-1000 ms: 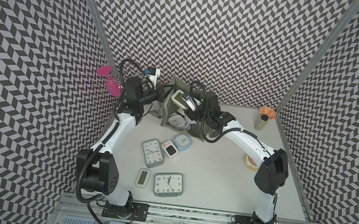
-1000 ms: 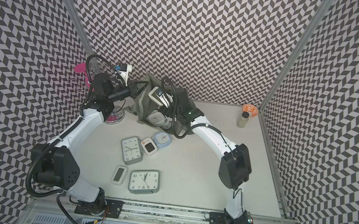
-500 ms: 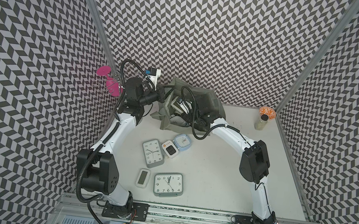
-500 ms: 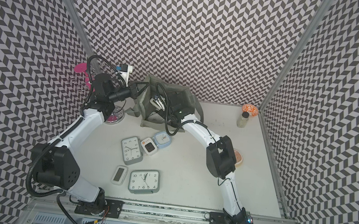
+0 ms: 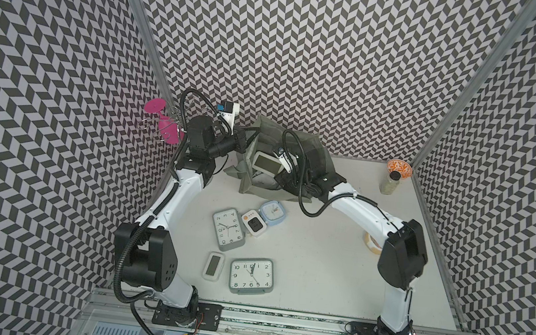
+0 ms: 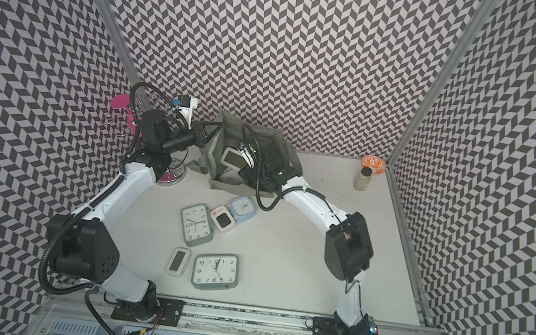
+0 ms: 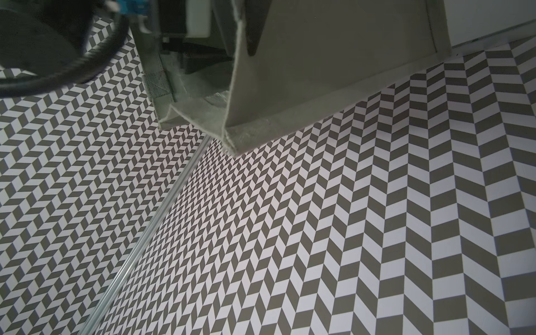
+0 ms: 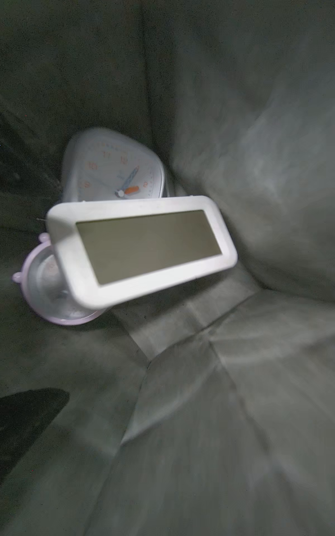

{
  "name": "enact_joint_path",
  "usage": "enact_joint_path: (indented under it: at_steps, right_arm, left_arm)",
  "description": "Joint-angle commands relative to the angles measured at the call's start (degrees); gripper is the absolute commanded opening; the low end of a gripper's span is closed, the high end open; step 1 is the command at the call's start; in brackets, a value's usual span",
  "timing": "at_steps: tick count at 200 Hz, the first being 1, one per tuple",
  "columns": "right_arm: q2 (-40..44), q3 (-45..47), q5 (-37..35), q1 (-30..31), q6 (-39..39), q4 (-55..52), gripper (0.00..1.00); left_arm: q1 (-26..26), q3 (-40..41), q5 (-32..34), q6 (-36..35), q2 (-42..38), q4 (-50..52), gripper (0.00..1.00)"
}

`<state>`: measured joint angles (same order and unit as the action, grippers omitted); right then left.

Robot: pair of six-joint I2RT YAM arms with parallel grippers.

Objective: Put the alarm clock into the canvas bag
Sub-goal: Place the alarm at the canvas bag, then pick up the alarm from the center of the board.

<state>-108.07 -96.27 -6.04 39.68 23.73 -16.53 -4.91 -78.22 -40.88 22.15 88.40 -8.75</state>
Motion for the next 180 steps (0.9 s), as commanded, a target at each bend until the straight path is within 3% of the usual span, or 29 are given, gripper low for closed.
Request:
enact_joint_path:
  at_steps: [1, 64, 107, 142, 180]
  right_arm:
    - [11.7, 7.0, 5.0, 0.4, -6.2, 10.8, 0.99]
    - [38.1, 34.9, 11.5, 0.5, -22.2, 17.2, 0.99]
    - [46.1, 50.6, 10.5, 0.7, -32.9, 16.9, 1.0]
    - [41.3, 57.8, 12.5, 1.5, -41.3, 22.9, 0.99]
    - [24.5, 47.7, 9.2, 5.0, -40.7, 17.1, 0.99]
  left_arm:
    - [-0.4, -2.0, 0.7, -0.4, -3.2, -6.5, 0.0]
    - [1.6, -2.9, 5.7, 1.6, -1.5, -5.0, 0.0]
    - [4.8, -2.1, 6.7, 4.3, 0.5, -7.1, 0.0]
    - [7.0, -2.2, 7.5, 4.8, 1.9, -7.5, 0.0]
    - [8.5, -2.4, 7.6, 4.9, 2.8, -7.8, 0.0]
